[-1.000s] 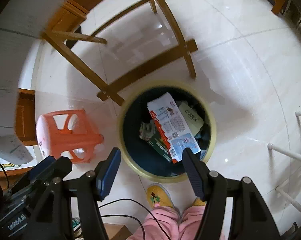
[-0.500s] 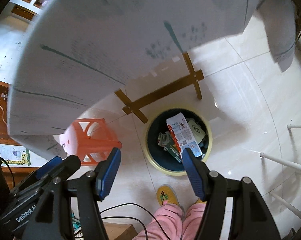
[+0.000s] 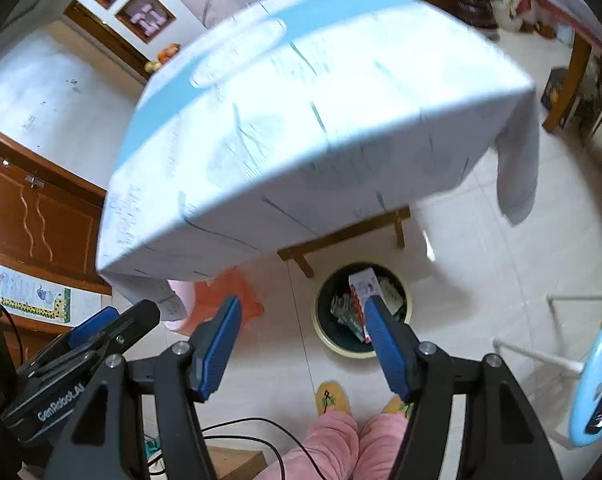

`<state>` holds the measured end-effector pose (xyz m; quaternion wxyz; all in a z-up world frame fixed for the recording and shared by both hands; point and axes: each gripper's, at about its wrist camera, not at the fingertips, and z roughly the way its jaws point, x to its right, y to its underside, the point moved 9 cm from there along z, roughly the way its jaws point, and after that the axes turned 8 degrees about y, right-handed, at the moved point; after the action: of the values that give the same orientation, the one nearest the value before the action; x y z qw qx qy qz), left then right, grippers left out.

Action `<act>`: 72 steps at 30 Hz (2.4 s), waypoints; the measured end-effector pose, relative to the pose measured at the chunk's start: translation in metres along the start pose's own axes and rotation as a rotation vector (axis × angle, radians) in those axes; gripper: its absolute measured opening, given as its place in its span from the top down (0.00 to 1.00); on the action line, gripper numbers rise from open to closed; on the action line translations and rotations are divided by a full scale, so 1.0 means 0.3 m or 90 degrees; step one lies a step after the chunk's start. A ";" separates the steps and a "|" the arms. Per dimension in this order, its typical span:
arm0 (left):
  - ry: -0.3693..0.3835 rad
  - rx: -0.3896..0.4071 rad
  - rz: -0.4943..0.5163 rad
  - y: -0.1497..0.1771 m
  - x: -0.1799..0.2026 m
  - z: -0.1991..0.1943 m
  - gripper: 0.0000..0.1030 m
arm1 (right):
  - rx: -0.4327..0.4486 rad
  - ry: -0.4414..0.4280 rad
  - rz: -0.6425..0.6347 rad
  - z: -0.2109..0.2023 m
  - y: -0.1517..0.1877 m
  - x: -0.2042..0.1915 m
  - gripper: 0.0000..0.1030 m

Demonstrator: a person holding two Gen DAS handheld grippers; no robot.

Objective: Collect trash

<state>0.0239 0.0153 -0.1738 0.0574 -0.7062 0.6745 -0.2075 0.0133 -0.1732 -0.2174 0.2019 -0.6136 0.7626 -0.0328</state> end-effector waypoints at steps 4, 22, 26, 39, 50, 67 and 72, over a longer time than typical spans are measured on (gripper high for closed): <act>-0.016 0.038 -0.016 -0.050 0.019 -0.123 0.27 | 0.035 0.004 -0.022 -0.128 -0.056 -0.034 0.37; -0.063 0.134 -0.025 -0.184 0.102 -0.324 0.27 | 0.159 0.015 -0.098 -0.417 -0.230 -0.104 0.37; -0.068 0.139 -0.023 -0.208 0.114 -0.314 0.27 | 0.173 0.018 -0.103 -0.429 -0.258 -0.098 0.37; -0.072 0.142 -0.023 -0.243 0.136 -0.296 0.27 | 0.182 0.032 -0.106 -0.409 -0.312 -0.074 0.37; -0.072 0.142 -0.024 -0.254 0.142 -0.288 0.27 | 0.181 0.034 -0.106 -0.396 -0.333 -0.069 0.37; -0.071 0.132 -0.026 -0.269 0.141 -0.257 0.27 | 0.185 0.035 -0.110 -0.386 -0.370 -0.061 0.37; -0.074 0.131 -0.028 -0.259 0.141 -0.242 0.27 | 0.184 0.035 -0.111 -0.384 -0.377 -0.061 0.37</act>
<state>0.0693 -0.0051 -0.0708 0.1636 -0.7222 0.6294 -0.2355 0.0804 -0.2063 -0.0733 0.2634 -0.6407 0.6992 -0.1766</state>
